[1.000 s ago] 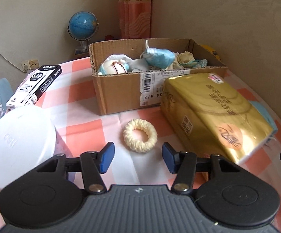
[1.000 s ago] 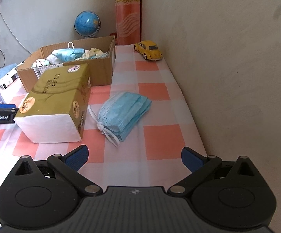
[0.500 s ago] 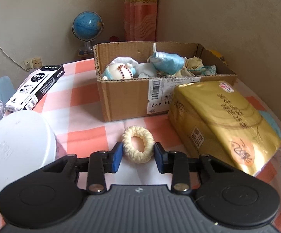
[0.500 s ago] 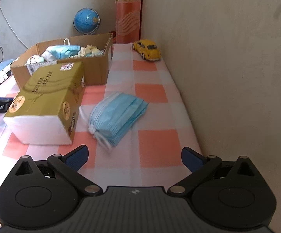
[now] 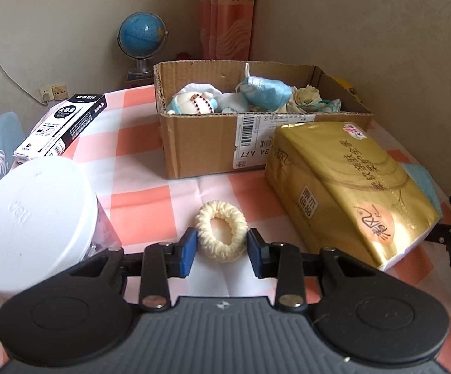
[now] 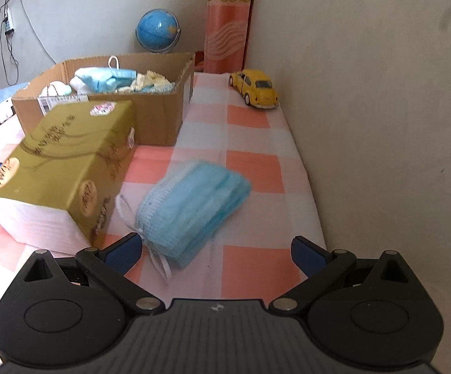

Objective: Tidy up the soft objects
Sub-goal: 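Lower the right tool onto the blue mask and grasp it while the left tool grasps the scrunchie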

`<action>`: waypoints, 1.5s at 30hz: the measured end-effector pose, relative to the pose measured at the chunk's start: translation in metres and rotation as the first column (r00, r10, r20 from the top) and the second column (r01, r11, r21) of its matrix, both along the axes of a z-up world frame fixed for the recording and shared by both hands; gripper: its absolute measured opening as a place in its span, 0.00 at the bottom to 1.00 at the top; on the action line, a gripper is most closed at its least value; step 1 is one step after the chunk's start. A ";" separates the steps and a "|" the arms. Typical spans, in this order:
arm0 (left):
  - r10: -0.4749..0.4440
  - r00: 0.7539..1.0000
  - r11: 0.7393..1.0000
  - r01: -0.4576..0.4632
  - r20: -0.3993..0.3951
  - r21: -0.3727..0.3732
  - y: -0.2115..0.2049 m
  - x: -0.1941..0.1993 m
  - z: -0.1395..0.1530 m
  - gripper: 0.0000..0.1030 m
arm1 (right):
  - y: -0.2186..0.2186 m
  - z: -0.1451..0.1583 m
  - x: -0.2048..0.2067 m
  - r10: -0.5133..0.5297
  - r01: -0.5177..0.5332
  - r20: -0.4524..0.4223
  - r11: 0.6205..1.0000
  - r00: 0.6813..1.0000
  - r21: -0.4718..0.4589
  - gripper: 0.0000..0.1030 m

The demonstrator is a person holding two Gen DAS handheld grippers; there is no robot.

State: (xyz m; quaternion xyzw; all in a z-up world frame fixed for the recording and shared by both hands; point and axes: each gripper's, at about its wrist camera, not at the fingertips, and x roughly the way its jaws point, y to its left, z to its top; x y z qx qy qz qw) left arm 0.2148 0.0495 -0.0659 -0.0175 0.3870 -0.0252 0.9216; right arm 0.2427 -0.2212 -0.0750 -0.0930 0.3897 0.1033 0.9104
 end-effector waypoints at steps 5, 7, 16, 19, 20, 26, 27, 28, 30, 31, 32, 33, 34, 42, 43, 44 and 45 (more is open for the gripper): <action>0.004 1.000 1.000 -0.004 -0.001 -0.005 0.001 0.001 0.000 0.34 | -0.006 -0.006 0.001 0.013 -0.012 -0.020 0.999 1.000 0.036 1.00; 0.006 1.000 1.000 -0.006 -0.001 -0.003 0.001 0.001 0.000 0.34 | -0.008 -0.007 0.001 0.016 -0.015 -0.010 0.999 1.000 0.043 1.00; 0.008 1.000 1.000 -0.008 -0.001 -0.004 0.001 0.002 -0.001 0.34 | -0.010 -0.012 -0.008 0.019 -0.022 0.049 0.998 0.999 0.058 1.00; 0.009 1.000 1.000 -0.009 -0.001 -0.005 0.001 0.002 -0.001 0.34 | -0.010 -0.012 -0.008 0.016 -0.019 0.056 0.998 0.998 0.060 1.00; 0.011 1.000 1.000 -0.011 -0.001 -0.006 0.001 0.002 -0.001 0.34 | -0.009 -0.012 -0.007 0.014 -0.017 0.052 0.998 0.999 0.059 1.00; 0.013 1.000 1.000 -0.013 -0.001 -0.009 0.001 0.002 -0.001 0.34 | -0.005 -0.010 0.003 -0.006 0.005 0.031 0.999 1.000 0.047 1.00; 0.013 1.000 1.000 -0.013 -0.002 -0.009 0.001 0.002 -0.001 0.34 | -0.008 -0.010 0.003 -0.023 0.022 0.032 0.999 0.999 0.041 1.00; 0.012 1.000 1.000 -0.012 -0.001 -0.008 0.001 0.002 -0.001 0.34 | -0.011 -0.009 0.002 -0.048 0.047 0.038 0.998 0.998 0.033 0.99; 0.011 1.000 1.000 -0.011 -0.001 -0.005 0.001 0.002 -0.001 0.35 | -0.014 -0.008 -0.001 -0.040 0.039 0.030 0.999 0.999 0.033 1.00; 0.011 1.000 1.000 -0.011 0.000 -0.004 0.001 0.002 -0.001 0.37 | -0.012 -0.008 -0.003 -0.033 0.033 0.036 0.999 0.999 0.019 1.00; 0.014 1.000 1.000 -0.014 0.001 -0.002 0.001 0.002 -0.001 0.41 | -0.009 -0.007 -0.004 -0.018 0.018 0.043 1.000 0.999 0.007 1.00; 0.020 1.000 1.000 -0.020 0.002 0.001 0.001 0.002 -0.002 0.46 | -0.007 -0.007 -0.005 0.000 0.000 0.051 1.000 0.999 -0.001 1.00; 0.023 1.000 1.000 -0.023 0.003 0.003 0.001 0.003 -0.002 0.46 | -0.004 -0.006 -0.005 0.010 -0.010 0.056 1.000 0.998 -0.007 0.99; 0.028 1.000 1.000 -0.028 0.003 0.004 0.001 0.005 -0.004 0.47 | 0.001 0.002 0.009 0.087 -0.089 0.077 0.996 0.993 0.024 0.84; 0.028 1.000 1.000 -0.028 0.003 0.004 0.000 0.005 -0.004 0.47 | 0.003 0.002 0.011 0.096 -0.098 0.076 0.995 0.993 0.025 0.82; 0.029 1.000 1.000 -0.029 0.004 0.004 0.000 0.005 -0.004 0.47 | 0.004 0.002 0.013 0.099 -0.101 0.075 0.995 0.992 0.025 0.79; 0.030 1.000 1.000 -0.030 0.003 0.004 0.000 0.005 -0.004 0.47 | 0.005 0.001 0.016 0.105 -0.107 0.070 0.994 0.992 0.029 0.78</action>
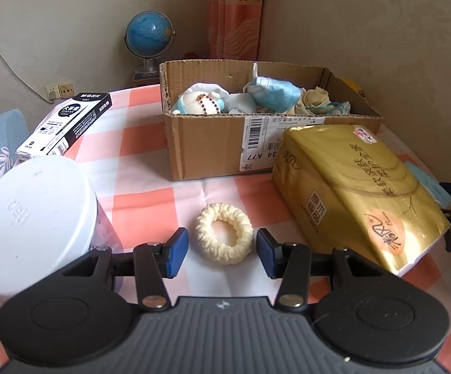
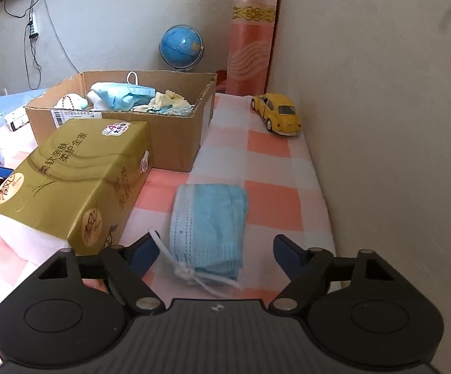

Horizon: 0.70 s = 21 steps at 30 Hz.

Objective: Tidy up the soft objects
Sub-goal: 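Lower the right tool onto the blue mask and grasp it while the left tool grasps the scrunchie, then lift the scrunchie into the box and open the left tool while the right tool lifts the mask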

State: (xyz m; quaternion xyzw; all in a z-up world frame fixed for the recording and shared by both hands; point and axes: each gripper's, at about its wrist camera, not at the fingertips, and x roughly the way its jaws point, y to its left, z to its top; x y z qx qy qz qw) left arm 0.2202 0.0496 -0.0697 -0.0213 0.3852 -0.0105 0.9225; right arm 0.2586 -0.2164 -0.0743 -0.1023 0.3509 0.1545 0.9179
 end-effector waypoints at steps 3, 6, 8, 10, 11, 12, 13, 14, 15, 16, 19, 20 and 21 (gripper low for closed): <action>0.002 1.000 1.000 -0.002 0.001 0.001 -0.001 0.000 0.000 0.45 | 0.000 -0.003 0.006 0.006 -0.006 -0.012 1.000 1.000 0.016 0.72; 0.001 1.000 1.000 -0.001 0.002 0.002 -0.001 -0.001 0.000 0.44 | -0.002 -0.004 0.008 0.003 -0.002 -0.020 0.999 1.000 0.032 0.59; 0.002 1.000 1.000 -0.002 0.002 -0.003 0.000 -0.001 0.001 0.36 | -0.003 -0.003 0.008 0.000 0.001 -0.026 0.999 1.000 0.036 0.50; -0.001 1.000 1.000 0.001 0.003 -0.003 0.000 -0.002 0.002 0.35 | -0.004 -0.001 0.006 -0.001 0.002 -0.026 0.999 1.000 0.038 0.47; -0.004 1.000 1.000 0.004 0.001 -0.003 0.000 -0.002 0.002 0.32 | -0.004 0.000 0.005 -0.004 0.005 -0.026 0.999 1.000 0.037 0.46; -0.006 1.000 1.000 0.006 0.000 -0.002 -0.001 -0.003 0.003 0.32 | -0.004 0.001 0.003 -0.012 0.013 -0.025 0.999 1.000 0.034 0.46; -0.012 1.000 1.000 0.012 0.000 -0.002 -0.001 -0.004 0.004 0.32 | -0.005 0.003 0.001 -0.018 0.019 -0.023 0.999 1.000 0.035 0.46; -0.018 1.000 1.000 0.018 0.000 -0.003 -0.001 -0.005 0.005 0.32 | -0.006 0.004 -0.002 -0.020 0.020 -0.022 0.999 1.000 0.038 0.45; -0.025 1.000 1.000 0.025 0.000 -0.004 -0.001 -0.006 0.007 0.31 | -0.007 0.007 -0.005 -0.023 0.023 -0.017 0.999 1.000 0.040 0.45; -0.035 0.999 0.999 0.035 0.001 -0.004 -0.002 -0.008 0.010 0.31 | -0.008 0.010 -0.009 -0.027 0.027 -0.010 0.999 1.000 0.040 0.45; -0.068 0.998 0.998 0.068 0.004 -0.003 -0.002 -0.014 0.020 0.31 | -0.010 0.021 -0.021 -0.039 0.039 0.008 0.998 0.999 0.039 0.45; -0.081 0.997 0.997 0.081 0.004 -0.004 -0.002 -0.016 0.024 0.31 | -0.011 0.025 -0.026 -0.041 0.041 0.017 0.998 0.999 0.040 0.45; -0.094 0.996 0.996 0.094 0.004 -0.006 -0.002 -0.018 0.028 0.31 | -0.012 0.029 -0.030 -0.043 0.042 0.023 0.998 0.999 0.046 0.45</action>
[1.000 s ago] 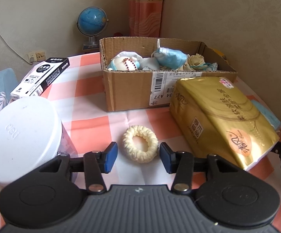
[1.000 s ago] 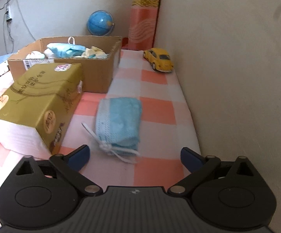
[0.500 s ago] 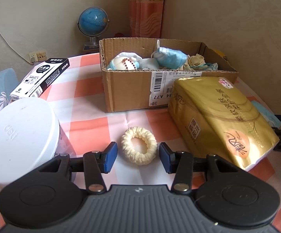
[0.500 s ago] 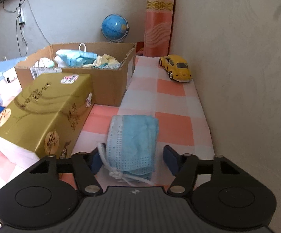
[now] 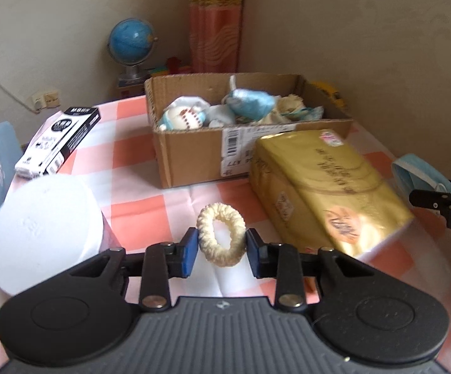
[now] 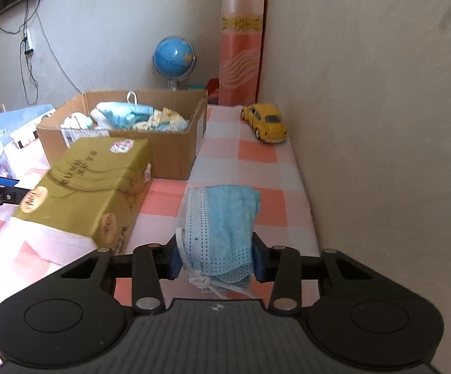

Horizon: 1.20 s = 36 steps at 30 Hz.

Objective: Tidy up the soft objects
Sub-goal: 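Lift the scrunchie into the box and open the left tool while the right tool lifts the mask, then carry the blue mask over the box and open the right tool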

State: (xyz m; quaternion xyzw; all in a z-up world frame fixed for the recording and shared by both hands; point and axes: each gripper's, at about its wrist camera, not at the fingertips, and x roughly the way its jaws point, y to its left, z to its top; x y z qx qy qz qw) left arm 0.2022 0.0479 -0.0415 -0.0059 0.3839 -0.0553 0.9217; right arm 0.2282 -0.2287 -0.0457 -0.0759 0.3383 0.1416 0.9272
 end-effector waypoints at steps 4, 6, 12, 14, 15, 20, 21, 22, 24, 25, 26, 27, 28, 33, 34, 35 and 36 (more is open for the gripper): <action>-0.059 0.998 0.998 0.059 0.002 -0.004 0.002 -0.007 0.021 0.31 | -0.003 0.015 -0.020 0.003 -0.004 0.026 1.000 1.000 0.015 0.45; -0.076 0.997 0.997 0.076 0.015 0.004 0.003 -0.008 0.032 0.31 | -0.003 0.020 -0.028 0.009 -0.010 0.037 1.000 0.999 0.021 0.45; -0.093 0.993 0.995 0.089 0.075 0.044 0.004 0.012 0.065 0.31 | -0.001 0.028 -0.043 0.016 -0.017 0.052 1.000 0.999 0.027 0.45; -0.091 0.992 0.995 0.086 0.091 0.057 0.002 0.026 0.073 0.31 | -0.001 0.029 -0.045 0.014 -0.016 0.056 0.999 0.998 0.036 0.45; -0.099 0.990 0.994 0.093 0.101 0.065 0.000 0.032 0.076 0.31 | -0.001 0.030 -0.045 0.014 -0.016 0.056 0.999 0.998 0.038 0.45; -0.095 0.987 0.993 0.084 0.130 0.087 -0.008 0.065 0.079 0.31 | 0.000 0.030 -0.045 0.018 -0.020 0.056 0.999 0.998 0.041 0.45; -0.092 0.987 0.993 0.082 0.132 0.084 -0.008 0.071 0.078 0.32 | 0.000 0.029 -0.045 0.021 -0.023 0.053 0.999 0.998 0.043 0.45; -0.092 0.986 0.993 0.080 0.140 0.089 -0.010 0.076 0.077 0.33 | 0.001 0.028 -0.044 0.023 -0.025 0.049 0.999 0.999 0.040 0.45; -0.082 0.985 0.993 0.067 0.153 0.100 -0.013 0.083 0.073 0.42 | 0.003 0.026 -0.043 0.023 -0.025 0.043 0.999 0.999 0.036 0.45; -0.083 0.985 0.992 0.068 0.151 0.103 -0.014 0.086 0.071 0.49 | 0.003 0.025 -0.043 0.026 -0.028 0.040 0.999 0.999 0.035 0.45; -0.085 0.985 0.992 0.070 0.151 0.105 -0.014 0.088 0.069 0.65 | 0.004 0.025 -0.043 0.027 -0.028 0.040 0.999 0.999 0.035 0.45; -0.079 0.985 0.992 0.063 0.152 0.106 -0.013 0.088 0.068 0.76 | 0.005 0.025 -0.043 0.027 -0.029 0.039 0.999 0.999 0.036 0.45; -0.071 0.985 0.993 0.055 0.156 0.106 -0.013 0.085 0.067 0.77 | 0.005 0.025 -0.043 0.027 -0.028 0.040 0.999 0.999 0.036 0.45; -0.093 0.981 0.991 0.073 0.173 0.113 -0.012 0.059 0.070 0.94 | 0.007 0.029 -0.044 0.031 -0.033 0.044 0.999 0.999 0.035 0.45; -0.098 0.980 0.990 0.078 0.175 0.114 -0.013 0.051 0.070 0.95 | 0.008 0.029 -0.044 0.033 -0.035 0.045 0.999 0.998 0.032 0.45; -0.102 0.979 0.990 0.083 0.178 0.113 -0.013 0.043 0.071 0.95 | 0.008 0.030 -0.045 0.035 -0.036 0.047 0.999 0.998 0.028 0.45; -0.103 0.978 0.990 0.085 0.179 0.109 -0.013 0.034 0.071 0.96 | 0.009 0.031 -0.045 0.038 -0.039 0.050 0.999 0.998 0.025 0.45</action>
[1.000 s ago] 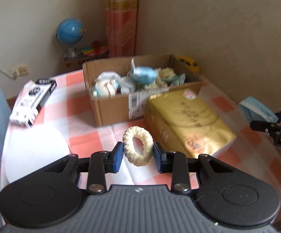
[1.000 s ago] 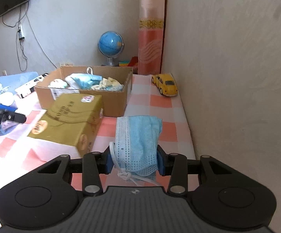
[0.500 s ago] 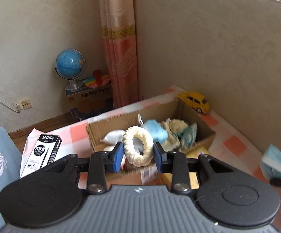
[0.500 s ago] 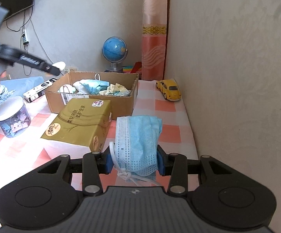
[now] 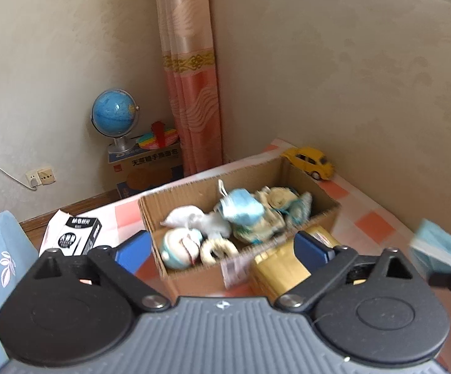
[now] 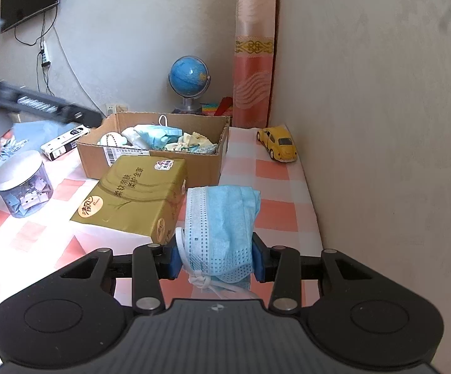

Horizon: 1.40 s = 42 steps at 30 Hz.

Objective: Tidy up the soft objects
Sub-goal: 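Carry the blue mask over the box and open the right tool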

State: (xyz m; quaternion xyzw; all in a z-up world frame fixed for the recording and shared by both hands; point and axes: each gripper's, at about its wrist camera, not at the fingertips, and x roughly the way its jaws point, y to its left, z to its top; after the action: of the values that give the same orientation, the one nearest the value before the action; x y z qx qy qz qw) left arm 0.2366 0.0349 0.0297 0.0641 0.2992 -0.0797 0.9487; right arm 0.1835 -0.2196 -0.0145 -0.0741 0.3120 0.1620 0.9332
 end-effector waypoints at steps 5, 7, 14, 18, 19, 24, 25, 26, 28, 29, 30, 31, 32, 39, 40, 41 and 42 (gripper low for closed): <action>0.025 1.000 0.999 -0.025 0.011 -0.034 -0.001 -0.045 -0.002 0.99 | 0.006 0.005 0.001 0.016 -0.016 0.002 1.000 1.000 -0.008 0.45; 0.032 0.999 0.999 -0.032 0.018 -0.044 -0.003 -0.063 -0.004 0.99 | 0.009 0.008 0.002 0.020 -0.020 0.002 1.000 1.000 -0.011 0.45; 0.037 0.999 0.997 -0.037 0.007 -0.068 -0.007 -0.097 -0.014 0.99 | 0.020 0.023 0.016 0.030 -0.030 -0.003 1.000 1.000 0.007 0.45; 0.034 0.999 0.994 -0.035 -0.008 -0.107 0.001 -0.106 -0.021 0.99 | 0.031 0.034 0.027 0.047 -0.047 0.013 0.999 0.999 -0.008 0.45; 0.043 0.999 0.993 -0.043 -0.011 -0.111 0.004 -0.108 -0.023 0.99 | 0.035 0.037 0.032 0.050 -0.050 0.015 0.999 0.999 -0.009 0.46; 0.095 0.995 0.990 -0.094 0.001 -0.104 0.021 -0.113 -0.029 0.99 | 0.052 0.050 0.058 0.066 -0.066 0.019 0.998 0.998 0.000 0.46; 0.106 0.994 0.989 -0.105 0.005 -0.101 0.024 -0.114 -0.029 0.99 | 0.056 0.052 0.065 0.069 -0.069 0.016 0.998 0.998 0.004 0.46; 0.117 0.993 0.989 -0.115 0.010 -0.098 0.027 -0.114 -0.030 0.99 | 0.060 0.054 0.071 0.074 -0.074 0.010 0.997 0.997 0.009 0.46; 0.134 0.991 0.987 -0.132 0.022 -0.093 0.033 -0.116 -0.031 0.99 | 0.070 0.055 0.084 0.081 -0.081 -0.002 0.997 0.997 0.022 0.46; 0.138 0.990 0.987 -0.136 0.023 -0.090 0.036 -0.116 -0.032 0.99 | 0.077 0.056 0.091 0.090 -0.090 -0.008 0.996 0.996 0.026 0.46; 0.143 0.990 0.986 -0.140 0.021 -0.089 0.039 -0.116 -0.033 0.99 | 0.084 0.056 0.097 0.099 -0.099 -0.011 0.995 0.995 0.030 0.46; 0.145 0.989 0.986 -0.143 0.021 -0.084 0.041 -0.117 -0.034 0.99 | 0.092 0.057 0.103 0.111 -0.110 -0.015 0.993 0.994 0.032 0.46; 0.152 0.988 0.986 -0.149 0.021 -0.079 0.043 -0.118 -0.035 0.99 | 0.100 0.057 0.109 0.123 -0.122 -0.018 0.992 0.992 0.033 0.46; 0.190 0.982 0.978 -0.189 0.005 -0.087 0.057 -0.119 -0.042 0.99 | 0.155 0.052 0.147 0.190 -0.188 -0.044 0.982 0.981 0.030 0.46; 0.191 0.982 0.978 -0.190 0.002 -0.089 0.059 -0.120 -0.043 0.99 | 0.162 0.050 0.153 0.196 -0.194 -0.053 0.980 0.979 0.034 0.46; 0.193 0.981 0.977 -0.192 -0.003 -0.090 0.060 -0.120 -0.044 0.99 | 0.167 0.048 0.158 0.199 -0.197 -0.058 0.980 0.978 0.038 0.46; 0.196 0.981 0.976 -0.196 -0.007 -0.091 0.061 -0.119 -0.045 0.99 | 0.173 0.046 0.162 0.204 -0.202 -0.064 0.978 0.977 0.042 0.46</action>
State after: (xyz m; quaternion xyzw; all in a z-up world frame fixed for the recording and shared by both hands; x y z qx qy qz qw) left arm 0.1173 0.0964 -0.0154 -0.0088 0.2990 0.0009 0.9542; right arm 0.3459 -0.0470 0.0315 -0.0837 0.3314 0.2645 0.9018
